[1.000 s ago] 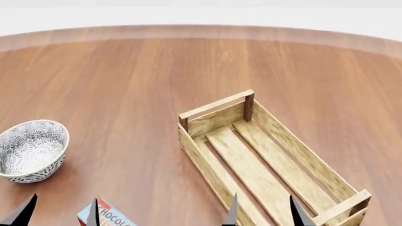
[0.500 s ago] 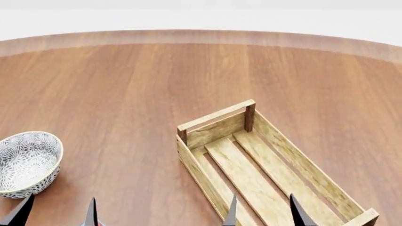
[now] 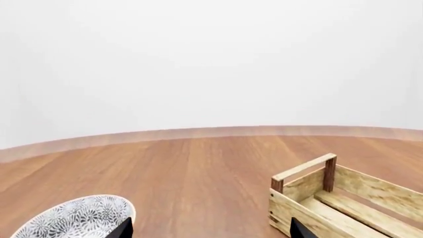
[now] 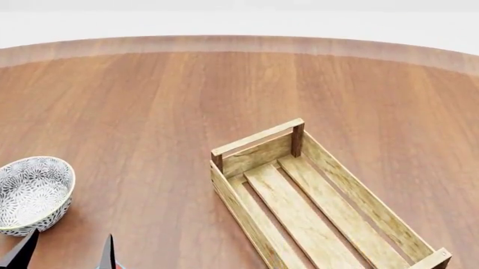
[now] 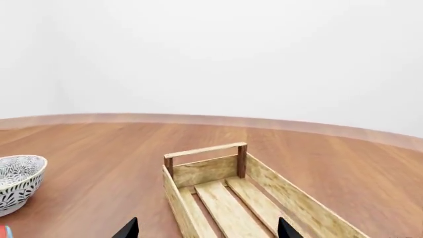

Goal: Pick up the chocolate pudding and put it in the tray.

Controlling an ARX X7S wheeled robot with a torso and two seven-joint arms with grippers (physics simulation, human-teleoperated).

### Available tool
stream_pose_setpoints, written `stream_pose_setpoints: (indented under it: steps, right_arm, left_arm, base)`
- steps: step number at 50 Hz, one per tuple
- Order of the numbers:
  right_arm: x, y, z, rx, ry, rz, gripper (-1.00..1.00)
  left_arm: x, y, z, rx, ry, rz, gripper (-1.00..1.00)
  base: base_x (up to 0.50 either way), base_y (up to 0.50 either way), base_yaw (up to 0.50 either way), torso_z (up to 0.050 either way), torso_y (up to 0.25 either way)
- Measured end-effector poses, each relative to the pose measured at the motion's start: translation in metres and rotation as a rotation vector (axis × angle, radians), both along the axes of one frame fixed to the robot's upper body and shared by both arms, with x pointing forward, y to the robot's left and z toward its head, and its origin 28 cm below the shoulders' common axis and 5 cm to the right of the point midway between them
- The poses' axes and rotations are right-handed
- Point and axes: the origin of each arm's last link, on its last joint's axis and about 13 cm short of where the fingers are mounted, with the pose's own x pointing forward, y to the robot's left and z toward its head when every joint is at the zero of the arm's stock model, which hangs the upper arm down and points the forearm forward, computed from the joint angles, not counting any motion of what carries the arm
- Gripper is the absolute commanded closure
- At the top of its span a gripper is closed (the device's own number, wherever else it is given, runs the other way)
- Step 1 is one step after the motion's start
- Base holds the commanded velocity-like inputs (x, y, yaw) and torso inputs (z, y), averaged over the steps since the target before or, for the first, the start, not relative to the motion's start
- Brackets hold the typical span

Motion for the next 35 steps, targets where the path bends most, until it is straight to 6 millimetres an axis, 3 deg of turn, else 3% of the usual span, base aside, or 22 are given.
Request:
stream_pose_setpoints:
  steps: [35]
  right_arm:
    - [-0.064,0.002,-0.004,-0.066,0.019,0.156,-1.00]
  left_arm:
    - [0.001,-0.001,-0.002,0.003,0.001,0.002,-1.00]
  base:
    - [0.00,0.00,0.00,0.000,0.000]
